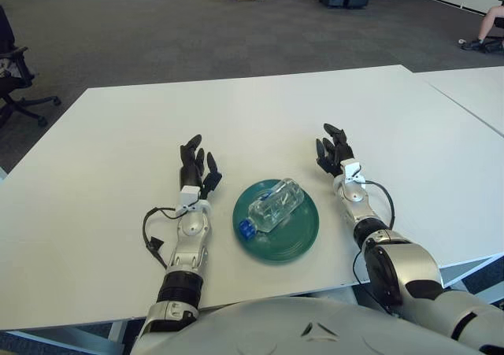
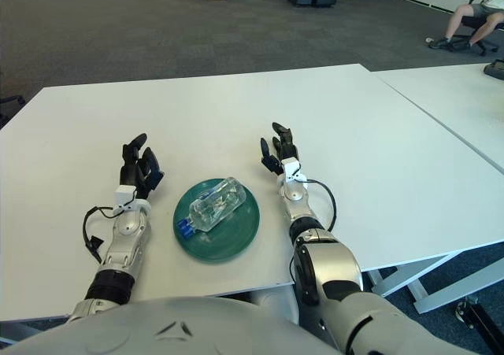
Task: Put the bottle into the plate.
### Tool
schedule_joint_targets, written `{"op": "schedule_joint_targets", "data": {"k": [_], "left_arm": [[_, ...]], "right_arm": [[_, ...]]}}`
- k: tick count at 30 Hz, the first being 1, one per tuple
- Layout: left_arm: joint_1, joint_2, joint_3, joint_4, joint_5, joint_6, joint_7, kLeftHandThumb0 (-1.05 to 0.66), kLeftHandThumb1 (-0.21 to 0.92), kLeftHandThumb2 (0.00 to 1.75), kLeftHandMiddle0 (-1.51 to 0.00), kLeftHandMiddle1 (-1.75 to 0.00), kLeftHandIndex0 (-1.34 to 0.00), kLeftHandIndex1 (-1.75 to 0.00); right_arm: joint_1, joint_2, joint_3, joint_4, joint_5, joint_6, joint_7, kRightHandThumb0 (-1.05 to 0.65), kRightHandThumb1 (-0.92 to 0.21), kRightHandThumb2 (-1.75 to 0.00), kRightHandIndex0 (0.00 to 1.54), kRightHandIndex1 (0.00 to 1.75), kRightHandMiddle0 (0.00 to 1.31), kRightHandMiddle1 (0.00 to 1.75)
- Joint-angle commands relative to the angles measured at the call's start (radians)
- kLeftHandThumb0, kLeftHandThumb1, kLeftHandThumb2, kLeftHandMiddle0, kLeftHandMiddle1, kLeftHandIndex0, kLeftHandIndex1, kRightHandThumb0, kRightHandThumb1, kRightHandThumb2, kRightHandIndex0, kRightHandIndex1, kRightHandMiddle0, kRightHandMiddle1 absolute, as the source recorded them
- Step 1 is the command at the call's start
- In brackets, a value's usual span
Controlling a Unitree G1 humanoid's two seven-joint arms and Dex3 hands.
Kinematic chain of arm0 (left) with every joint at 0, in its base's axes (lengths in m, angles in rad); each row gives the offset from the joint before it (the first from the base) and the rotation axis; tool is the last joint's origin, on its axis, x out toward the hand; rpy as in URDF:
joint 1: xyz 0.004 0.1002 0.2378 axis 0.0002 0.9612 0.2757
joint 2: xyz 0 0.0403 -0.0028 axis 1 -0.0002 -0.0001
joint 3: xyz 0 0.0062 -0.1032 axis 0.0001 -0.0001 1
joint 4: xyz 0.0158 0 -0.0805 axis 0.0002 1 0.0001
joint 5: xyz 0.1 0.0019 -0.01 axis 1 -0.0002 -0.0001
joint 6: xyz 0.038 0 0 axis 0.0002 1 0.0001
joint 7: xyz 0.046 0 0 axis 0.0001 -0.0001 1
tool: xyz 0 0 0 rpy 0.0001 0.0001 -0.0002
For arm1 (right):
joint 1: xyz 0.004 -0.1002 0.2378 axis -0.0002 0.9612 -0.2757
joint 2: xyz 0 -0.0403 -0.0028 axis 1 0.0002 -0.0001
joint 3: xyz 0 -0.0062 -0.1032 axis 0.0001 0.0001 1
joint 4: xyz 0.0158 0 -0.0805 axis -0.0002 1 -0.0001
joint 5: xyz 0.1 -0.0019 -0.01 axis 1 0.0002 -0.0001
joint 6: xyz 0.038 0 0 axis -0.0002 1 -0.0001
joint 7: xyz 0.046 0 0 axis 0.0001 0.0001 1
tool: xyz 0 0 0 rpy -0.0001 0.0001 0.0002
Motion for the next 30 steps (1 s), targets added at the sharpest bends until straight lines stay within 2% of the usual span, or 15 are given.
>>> {"op": "schedule_joint_targets", "data": {"k": [1, 7, 13, 19, 25, 30], "left_arm": [[-0.008, 0.007, 0.005, -0.016, -0.006, 0.006, -0.009, -0.8, 0.92, 0.83, -0.34, 0.0, 0.0, -0.82], [-0.007, 0.006, 0.009, -0.019, -0.01, 0.0, -0.013, -0.79, 0.92, 0.83, -0.34, 0.0, 0.0, -0.83], [-0.006, 0.006, 0.011, -0.021, -0.012, -0.001, -0.015, -0.78, 0.92, 0.82, -0.35, -0.01, 0.0, -0.84], [-0.007, 0.01, 0.011, -0.022, -0.008, 0.007, -0.017, -0.79, 0.92, 0.83, -0.35, 0.0, 0.0, -0.83], [-0.009, 0.012, 0.013, -0.023, -0.012, 0.013, -0.022, -0.79, 0.92, 0.83, -0.35, 0.0, 0.0, -0.82], [-0.01, 0.012, 0.016, -0.024, -0.017, 0.012, -0.027, -0.79, 0.92, 0.83, -0.34, 0.0, 0.0, -0.83]], "right_arm": [[0.007, -0.001, 0.0, 0.019, -0.001, 0.01, 0.008, -0.58, -0.92, -0.7, 0.32, 0.08, 0.0, 0.66], [0.014, -0.006, -0.006, 0.025, 0.001, 0.03, 0.008, -0.59, -0.92, -0.71, 0.32, 0.08, 0.0, 0.68], [0.022, -0.004, -0.019, 0.027, 0.007, 0.0, 0.006, -0.59, -0.92, -0.69, 0.32, 0.07, 0.0, 0.69], [0.017, 0.007, -0.03, 0.032, 0.014, 0.029, -0.022, -0.58, -0.92, -0.63, 0.33, 0.07, 0.0, 0.67], [0.03, 0.025, -0.043, 0.015, 0.028, -0.016, 0.01, -0.59, -0.92, -0.61, 0.34, 0.07, 0.0, 0.71], [0.033, 0.023, -0.042, 0.008, 0.027, 0.0, 0.03, -0.59, -0.92, -0.62, 0.35, 0.07, 0.0, 0.73]]}}
